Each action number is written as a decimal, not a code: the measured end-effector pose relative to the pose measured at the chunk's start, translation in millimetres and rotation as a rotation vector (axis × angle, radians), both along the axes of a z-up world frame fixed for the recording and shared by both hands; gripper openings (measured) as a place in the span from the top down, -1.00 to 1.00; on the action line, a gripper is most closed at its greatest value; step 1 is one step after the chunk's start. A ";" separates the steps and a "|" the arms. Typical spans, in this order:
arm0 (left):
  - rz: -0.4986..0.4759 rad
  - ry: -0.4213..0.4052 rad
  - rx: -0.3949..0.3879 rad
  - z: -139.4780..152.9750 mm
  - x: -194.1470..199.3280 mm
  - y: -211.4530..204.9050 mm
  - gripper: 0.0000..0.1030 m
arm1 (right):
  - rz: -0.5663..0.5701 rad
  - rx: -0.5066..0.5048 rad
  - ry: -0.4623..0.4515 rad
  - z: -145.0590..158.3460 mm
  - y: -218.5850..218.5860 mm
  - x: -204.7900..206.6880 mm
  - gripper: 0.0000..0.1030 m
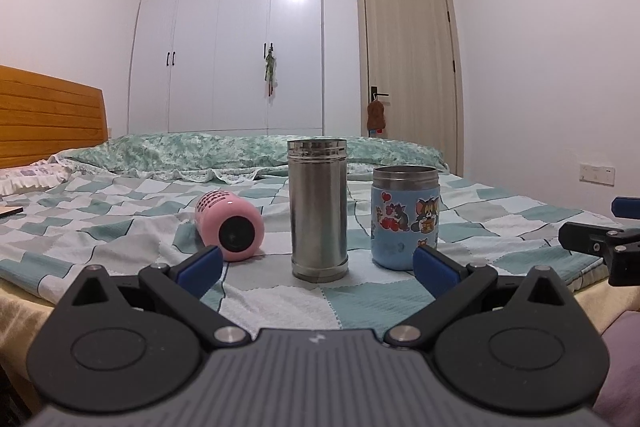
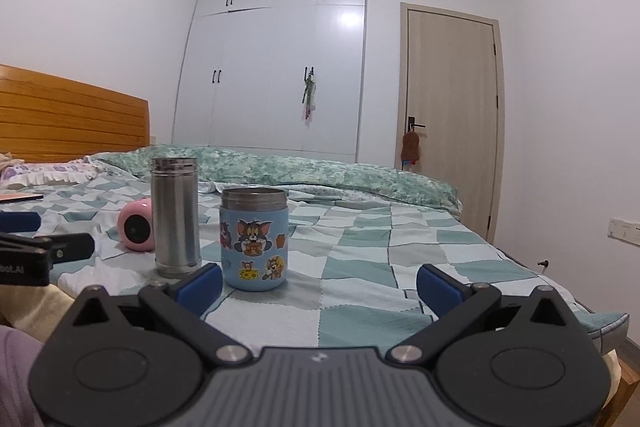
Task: Flip cup upright
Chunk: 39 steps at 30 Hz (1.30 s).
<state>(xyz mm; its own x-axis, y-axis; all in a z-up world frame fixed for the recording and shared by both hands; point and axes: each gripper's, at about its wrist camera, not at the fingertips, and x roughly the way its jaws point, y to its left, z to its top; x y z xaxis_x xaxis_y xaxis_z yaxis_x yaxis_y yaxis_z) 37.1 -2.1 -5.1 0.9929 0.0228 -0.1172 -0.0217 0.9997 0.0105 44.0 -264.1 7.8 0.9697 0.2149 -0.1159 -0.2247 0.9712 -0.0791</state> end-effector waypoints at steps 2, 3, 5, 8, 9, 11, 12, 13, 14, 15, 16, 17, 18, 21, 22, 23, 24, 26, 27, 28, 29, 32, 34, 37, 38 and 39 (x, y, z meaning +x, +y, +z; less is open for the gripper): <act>0.001 -0.002 0.004 0.0 -0.5 -0.5 -1.00 | -0.005 -0.002 -0.002 -0.5 -0.1 0.1 -1.00; 0.001 -0.002 0.006 -0.2 -0.5 -0.7 -1.00 | -0.008 -0.006 -0.003 -0.6 0.2 0.5 -1.00; 0.002 -0.001 0.007 -0.2 0.3 -1.1 -1.00 | -0.012 -0.012 -0.005 -1.1 0.2 0.0 -1.00; 0.000 0.003 -0.001 -0.5 1.6 -0.2 -1.00 | -0.015 -0.015 -0.008 -1.6 -0.4 0.0 -1.00; -0.001 0.004 -0.003 -0.6 1.9 -0.1 -1.00 | -0.016 -0.014 -0.008 -1.7 -1.1 -0.3 -1.00; -0.002 0.004 -0.002 -0.8 1.6 -0.5 -1.00 | -0.017 -0.013 -0.007 -2.2 0.2 0.1 -1.00; -0.003 0.003 -0.001 -0.6 1.4 -0.6 -1.00 | -0.018 -0.012 -0.007 -2.1 0.0 0.2 -1.00; -0.004 0.003 0.001 -0.7 1.2 -0.9 -1.00 | -0.018 -0.012 -0.008 -2.3 0.2 0.3 -1.00; -0.006 0.002 0.001 -0.7 0.7 -0.7 -1.00 | -0.018 -0.012 -0.008 -2.1 -0.3 0.1 -1.00; -0.006 0.002 0.002 -0.6 0.4 -0.5 -1.00 | -0.018 -0.012 -0.008 -2.1 -0.3 0.2 -1.00; -0.006 0.002 0.001 -0.7 0.1 -0.3 -1.00 | -0.018 -0.012 -0.008 -2.2 -0.3 0.5 -1.00; -0.007 0.002 0.000 -0.6 0.8 -0.3 -1.00 | -0.018 -0.013 -0.008 -2.3 -0.5 0.0 -1.00; -0.008 0.002 -0.002 -0.3 0.1 0.2 -1.00 | -0.019 -0.013 -0.008 -2.4 -0.4 0.2 -1.00; -0.009 0.002 -0.002 -0.2 -0.2 0.3 -1.00 | -0.018 -0.013 -0.009 -2.4 -0.4 0.2 -1.00; -0.009 0.002 -0.002 -0.2 -0.2 0.4 -1.00 | -0.018 -0.013 -0.009 -2.4 -0.5 0.0 -1.00; -0.010 0.002 -0.002 -0.2 -0.1 0.4 -1.00 | -0.018 -0.013 -0.009 -2.3 -0.4 -0.1 -1.00; -0.010 0.002 -0.002 -0.2 -0.1 0.3 -1.00 | -0.018 -0.014 -0.009 -2.4 -0.4 0.1 -1.00; -0.010 0.002 -0.003 -0.1 -0.1 0.0 -1.00 | -0.018 -0.015 -0.009 -2.2 -1.0 0.1 -1.00; -0.009 0.001 -0.003 -0.2 -0.3 -0.1 -1.00 | -0.019 -0.017 -0.008 -2.3 -1.0 0.6 -1.00; -0.009 0.001 -0.002 -0.2 -0.5 -0.3 -1.00 | -0.019 -0.019 -0.008 -2.5 -1.7 0.3 -1.00; -0.009 0.001 -0.002 -0.3 -0.3 0.1 -1.00 | -0.018 -0.020 -0.009 -2.3 -2.1 -0.2 -1.00; -0.008 0.001 -0.003 -0.2 0.0 0.1 -1.00 | -0.018 -0.020 -0.011 -2.3 -2.6 0.1 -1.00; -0.008 0.003 -0.005 0.0 0.2 0.4 -1.00 | -0.018 -0.020 -0.011 -2.4 -2.5 -0.4 -1.00; -0.008 0.002 -0.005 0.3 0.6 0.5 -1.00 | -0.018 -0.021 -0.013 -2.5 -2.5 -0.4 -1.00; -0.007 0.003 -0.005 0.3 0.5 0.4 -1.00 | -0.018 -0.022 -0.013 -2.5 -2.4 -0.4 -1.00; -0.007 0.003 -0.005 0.3 0.4 0.5 -1.00 | -0.018 -0.021 -0.013 -2.6 -2.3 -0.6 -1.00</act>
